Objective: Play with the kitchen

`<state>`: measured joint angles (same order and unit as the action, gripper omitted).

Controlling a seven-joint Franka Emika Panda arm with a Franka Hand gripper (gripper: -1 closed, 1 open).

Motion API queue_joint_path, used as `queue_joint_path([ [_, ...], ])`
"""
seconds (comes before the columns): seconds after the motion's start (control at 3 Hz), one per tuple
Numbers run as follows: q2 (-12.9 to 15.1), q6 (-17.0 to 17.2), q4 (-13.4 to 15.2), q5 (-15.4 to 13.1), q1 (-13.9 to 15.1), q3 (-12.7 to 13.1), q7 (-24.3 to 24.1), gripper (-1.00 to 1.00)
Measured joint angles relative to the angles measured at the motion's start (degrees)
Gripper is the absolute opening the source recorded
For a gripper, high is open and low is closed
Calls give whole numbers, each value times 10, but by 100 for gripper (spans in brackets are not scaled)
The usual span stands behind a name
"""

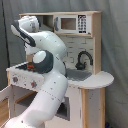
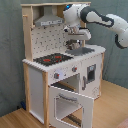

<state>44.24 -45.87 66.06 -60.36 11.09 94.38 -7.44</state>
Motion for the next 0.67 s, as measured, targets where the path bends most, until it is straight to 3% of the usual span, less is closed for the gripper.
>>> queue_joint_path([
  [0.67,3,-25,88,0,90,54,-17,-100],
])
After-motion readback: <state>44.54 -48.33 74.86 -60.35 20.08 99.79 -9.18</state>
